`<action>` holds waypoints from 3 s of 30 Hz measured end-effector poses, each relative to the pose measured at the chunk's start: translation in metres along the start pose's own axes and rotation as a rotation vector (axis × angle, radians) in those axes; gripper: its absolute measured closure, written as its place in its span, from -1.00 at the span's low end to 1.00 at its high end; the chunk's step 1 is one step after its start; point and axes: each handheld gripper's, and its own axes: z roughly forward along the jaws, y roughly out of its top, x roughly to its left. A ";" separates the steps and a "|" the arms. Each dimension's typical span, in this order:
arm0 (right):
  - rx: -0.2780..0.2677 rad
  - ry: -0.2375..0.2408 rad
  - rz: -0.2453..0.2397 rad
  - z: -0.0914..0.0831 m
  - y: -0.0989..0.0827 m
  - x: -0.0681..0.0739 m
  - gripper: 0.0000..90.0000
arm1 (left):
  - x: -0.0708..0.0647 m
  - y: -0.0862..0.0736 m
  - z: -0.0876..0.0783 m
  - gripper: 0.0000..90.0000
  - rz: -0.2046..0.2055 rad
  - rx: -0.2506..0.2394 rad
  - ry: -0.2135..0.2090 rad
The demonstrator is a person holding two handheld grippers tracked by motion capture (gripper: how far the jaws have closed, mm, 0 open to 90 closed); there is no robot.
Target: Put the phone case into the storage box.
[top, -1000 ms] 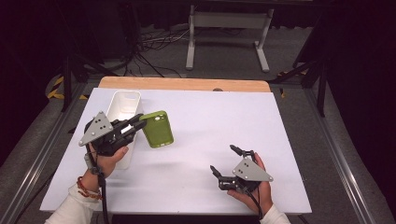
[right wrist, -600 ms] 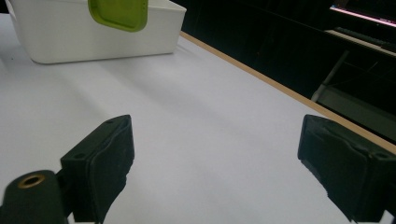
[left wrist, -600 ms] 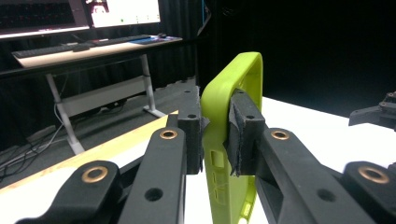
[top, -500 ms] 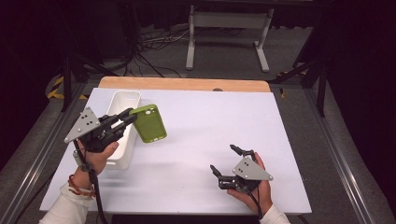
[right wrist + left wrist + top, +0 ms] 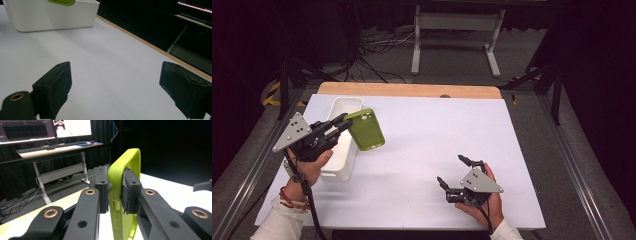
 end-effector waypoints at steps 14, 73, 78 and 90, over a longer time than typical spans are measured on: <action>0.003 0.002 -0.003 0.000 0.000 0.000 -0.74 | 0.016 -0.001 -0.013 0.73 0.009 0.000 0.049; 0.026 0.019 -0.006 0.006 -0.001 0.003 -0.74 | 0.080 -0.020 -0.025 0.73 -0.002 0.054 0.212; 0.034 0.017 0.000 0.008 -0.002 0.002 -0.74 | 0.085 -0.023 -0.016 0.73 0.014 0.083 0.227; 0.053 0.022 0.006 0.012 -0.004 0.003 -0.74 | 0.104 -0.028 0.013 0.73 0.045 0.119 0.157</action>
